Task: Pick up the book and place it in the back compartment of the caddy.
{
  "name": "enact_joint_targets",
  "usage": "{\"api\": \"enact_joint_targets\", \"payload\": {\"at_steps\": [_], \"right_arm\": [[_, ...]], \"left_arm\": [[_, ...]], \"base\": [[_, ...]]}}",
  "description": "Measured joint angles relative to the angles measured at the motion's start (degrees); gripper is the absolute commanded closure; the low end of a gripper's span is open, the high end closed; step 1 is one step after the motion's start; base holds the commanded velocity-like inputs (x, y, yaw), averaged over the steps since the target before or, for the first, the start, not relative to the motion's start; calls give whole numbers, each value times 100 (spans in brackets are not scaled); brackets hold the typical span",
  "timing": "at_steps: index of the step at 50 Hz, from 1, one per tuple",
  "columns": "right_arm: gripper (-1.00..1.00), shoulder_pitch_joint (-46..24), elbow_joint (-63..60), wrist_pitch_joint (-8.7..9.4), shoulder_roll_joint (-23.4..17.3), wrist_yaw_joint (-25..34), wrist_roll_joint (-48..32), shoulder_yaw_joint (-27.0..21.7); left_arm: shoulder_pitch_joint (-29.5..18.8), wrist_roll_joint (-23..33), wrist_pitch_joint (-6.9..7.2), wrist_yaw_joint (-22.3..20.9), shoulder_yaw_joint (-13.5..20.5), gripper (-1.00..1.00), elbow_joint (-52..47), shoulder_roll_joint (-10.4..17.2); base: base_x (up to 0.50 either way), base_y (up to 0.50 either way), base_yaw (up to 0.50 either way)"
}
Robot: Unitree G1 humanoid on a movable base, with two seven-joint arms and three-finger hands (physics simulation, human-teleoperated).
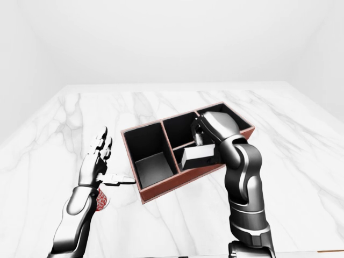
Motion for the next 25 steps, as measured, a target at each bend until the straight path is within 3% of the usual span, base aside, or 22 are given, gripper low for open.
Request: {"api": "enact_joint_targets", "payload": {"at_steps": [25], "right_arm": [[100, -145, 41, 0, 12, 0, 4, 46]], "left_arm": [[-22, 30, 0, 23, -10, -100, 173, 1]], "base": [[0, 0, 0]]}}
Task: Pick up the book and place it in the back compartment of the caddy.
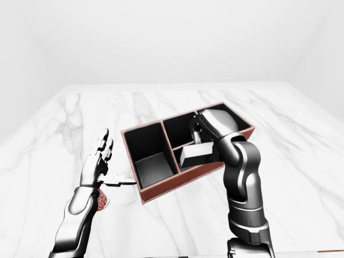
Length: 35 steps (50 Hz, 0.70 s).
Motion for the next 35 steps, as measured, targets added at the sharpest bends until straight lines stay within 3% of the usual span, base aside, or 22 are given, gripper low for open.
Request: {"api": "enact_joint_targets", "payload": {"at_steps": [35], "right_arm": [[100, -199, 298, -34, 87, 0, -100, 145]], "left_arm": [[2, 15, 0, 6, -11, -100, 21, -2]], "base": [[0, 0, 0]]}}
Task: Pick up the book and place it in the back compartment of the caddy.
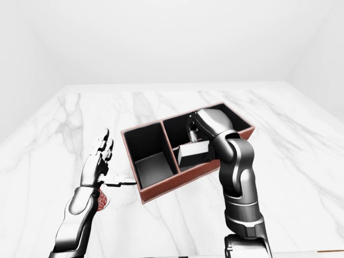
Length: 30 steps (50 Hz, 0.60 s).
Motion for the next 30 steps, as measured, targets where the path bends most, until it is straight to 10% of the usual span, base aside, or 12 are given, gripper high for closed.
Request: {"api": "enact_joint_targets", "payload": {"at_steps": [30], "right_arm": [[100, -183, 379, -96, 5, 0, -23, 65]], "left_arm": [[12, 30, 0, -5, -12, -100, -4, -1]], "base": [[0, 0, 0]]}}
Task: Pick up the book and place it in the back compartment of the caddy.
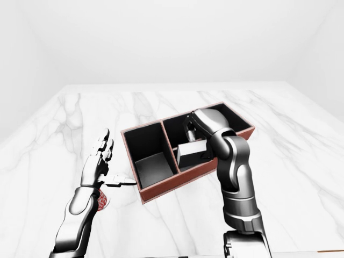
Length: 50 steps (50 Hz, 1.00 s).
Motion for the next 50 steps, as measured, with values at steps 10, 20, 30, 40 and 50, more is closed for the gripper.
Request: {"api": "enact_joint_targets", "payload": {"at_steps": [10, 20, 30, 40, 50], "right_arm": [[100, -65, 230, -130, -7, -16, -26, 31], [100, -124, 392, -213, -8, -53, -46, 47], [100, -161, 514, -252, -6, -98, -55, 60], [100, -198, 556, -255, -1, -108, -54, 69], [100, -252, 623, -270, -9, -145, -45, 72]], "left_arm": [[0, 3, 0, 2, -3, -100, 4, -2], [4, 13, 0, 6, -13, -100, 36, -4], [6, 27, 0, 12, -26, -100, 86, -7], [3, 37, 0, 16, -31, -100, 144, -7], [-4, 43, 0, 18, -31, -100, 187, -6]], "base": [[0, 0, 0], [0, 0, 0], [0, 0, 0], [0, 0, 0], [0, 0, 0]]}}
